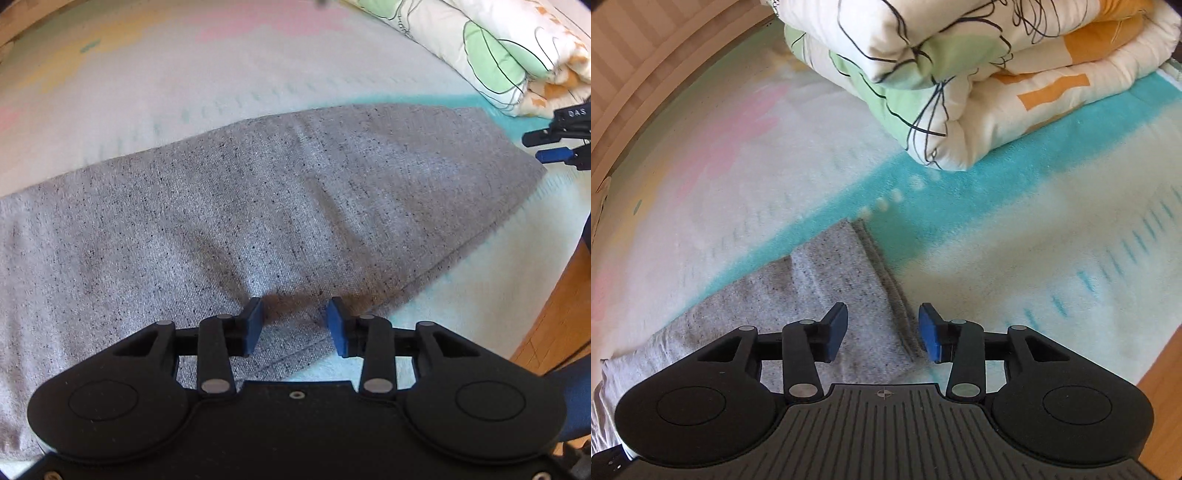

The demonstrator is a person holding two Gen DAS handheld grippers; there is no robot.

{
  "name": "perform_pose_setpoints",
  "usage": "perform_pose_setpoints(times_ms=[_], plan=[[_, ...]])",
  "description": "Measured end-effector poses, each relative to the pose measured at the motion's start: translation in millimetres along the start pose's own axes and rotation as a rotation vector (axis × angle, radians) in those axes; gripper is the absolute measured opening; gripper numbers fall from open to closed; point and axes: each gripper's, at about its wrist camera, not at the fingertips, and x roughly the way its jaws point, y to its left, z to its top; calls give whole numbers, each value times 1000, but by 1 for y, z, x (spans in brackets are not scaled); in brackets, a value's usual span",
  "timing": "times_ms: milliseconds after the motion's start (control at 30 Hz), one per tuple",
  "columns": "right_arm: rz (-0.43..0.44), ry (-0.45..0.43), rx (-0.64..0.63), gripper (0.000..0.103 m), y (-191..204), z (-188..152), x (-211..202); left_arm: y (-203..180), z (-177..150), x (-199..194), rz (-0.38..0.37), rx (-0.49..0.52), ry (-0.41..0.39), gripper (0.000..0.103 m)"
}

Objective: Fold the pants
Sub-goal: 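Move the right gripper to the trouser cuff and close on it, then lift the cuff with the right gripper and fold it toward the waistband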

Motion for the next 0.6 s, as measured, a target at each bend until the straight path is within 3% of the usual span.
perform_pose_setpoints(times_ms=[100,200,233,367,400,433,467,600], plan=[[-14,20,-23,48,-6,-1,6,7,-1,-1,-25,-39,3,47],[49,74,1,52,-11,-2,20,6,-2,-2,-25,-44,1,47],[68,74,10,57,-12,-2,22,4,-2,-3,-19,-35,-2,47],[105,49,3,58,-8,0,27,-2,-3,-2,-4,-20,-14,47],[110,43,-8,50,-4,0,27,-2,-3,-2,-4,-20,-14,47],[121,41,-29,15,-2,1,28,-2,-2,-2,-6,-22,-12,47],[136,65,-42,9,1,1,29,-1,-1,-3,-8,-23,-8,47],[125,3,-98,8,17,-1,10,4,11,-14,-32,-56,8,46]])
